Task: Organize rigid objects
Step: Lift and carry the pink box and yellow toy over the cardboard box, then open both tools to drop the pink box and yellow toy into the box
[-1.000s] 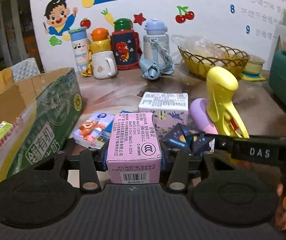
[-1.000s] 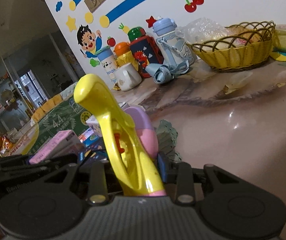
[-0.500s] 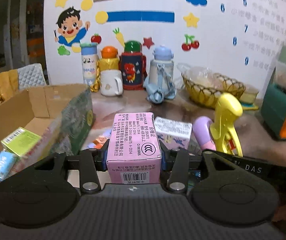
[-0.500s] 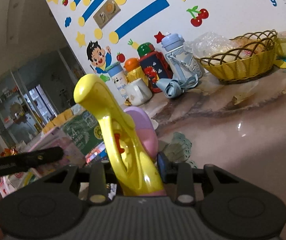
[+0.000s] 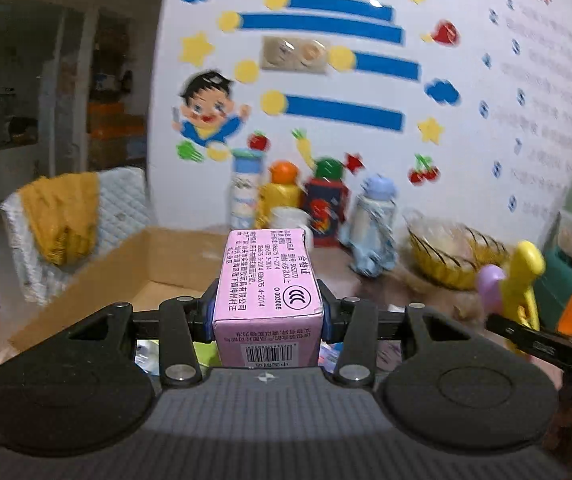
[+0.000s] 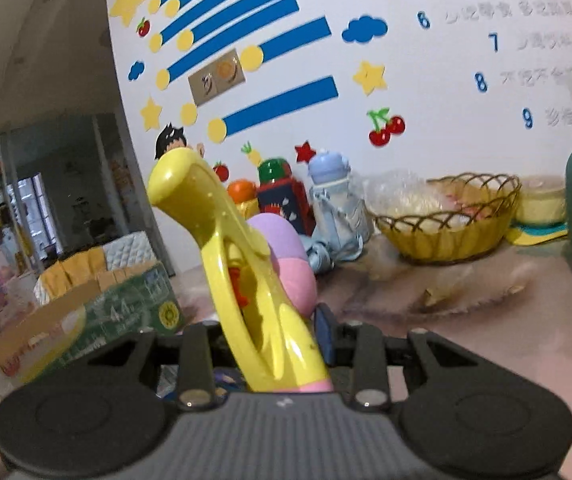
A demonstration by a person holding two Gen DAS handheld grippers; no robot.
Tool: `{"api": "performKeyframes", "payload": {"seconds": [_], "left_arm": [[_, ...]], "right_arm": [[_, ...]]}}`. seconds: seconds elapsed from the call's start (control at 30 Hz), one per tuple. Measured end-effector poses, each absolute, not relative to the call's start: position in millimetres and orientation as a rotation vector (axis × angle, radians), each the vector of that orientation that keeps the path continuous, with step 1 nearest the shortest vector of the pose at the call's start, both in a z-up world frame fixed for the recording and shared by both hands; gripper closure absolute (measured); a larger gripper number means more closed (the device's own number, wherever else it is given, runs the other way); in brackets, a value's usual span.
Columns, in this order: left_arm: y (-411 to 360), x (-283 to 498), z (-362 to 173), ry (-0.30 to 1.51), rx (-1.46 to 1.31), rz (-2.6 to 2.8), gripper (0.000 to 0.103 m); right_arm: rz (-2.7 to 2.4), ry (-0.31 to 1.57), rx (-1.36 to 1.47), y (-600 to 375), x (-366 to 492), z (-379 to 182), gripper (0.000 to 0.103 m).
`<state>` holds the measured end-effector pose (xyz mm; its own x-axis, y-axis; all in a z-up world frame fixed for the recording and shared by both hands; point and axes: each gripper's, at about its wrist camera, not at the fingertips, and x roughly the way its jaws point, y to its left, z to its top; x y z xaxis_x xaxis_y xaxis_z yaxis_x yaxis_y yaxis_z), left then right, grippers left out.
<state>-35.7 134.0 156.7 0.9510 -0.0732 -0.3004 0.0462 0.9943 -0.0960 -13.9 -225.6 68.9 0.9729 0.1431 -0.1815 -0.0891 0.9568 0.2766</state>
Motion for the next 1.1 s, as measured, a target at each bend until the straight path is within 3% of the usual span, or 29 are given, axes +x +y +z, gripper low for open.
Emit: {"api": "performKeyframes", "payload": {"seconds": [0.27, 0.47, 0.73, 1.03, 1.1], "left_arm": [[204.2, -16.9, 159.2, 0.35, -0.177, 0.017, 0.049], [241.8, 9.5, 140.4, 0.435, -0.269, 0.075, 0.049], [260.9, 26.9, 128.6, 0.497, -0.296, 0.068, 0.049], [267.2, 51.4, 118.4, 0.569, -0.307, 0.089, 0.05], [264.5, 51.5, 117.3, 0.571, -0.29, 0.092, 0.043]], "right_arm": [[0.299, 0.216, 0.261, -156.8, -6.2, 137.6, 0.07], [0.478, 0.302, 0.243, -85.3, 55.8, 162.1, 0.07], [0.565, 0.552, 0.113, 1.3, 151.2, 136.3, 0.07], [0.537, 0.671, -0.048, 44.3, 174.7, 113.9, 0.069], [0.514, 0.66, -0.055, 41.8, 168.8, 109.0, 0.067]]}}
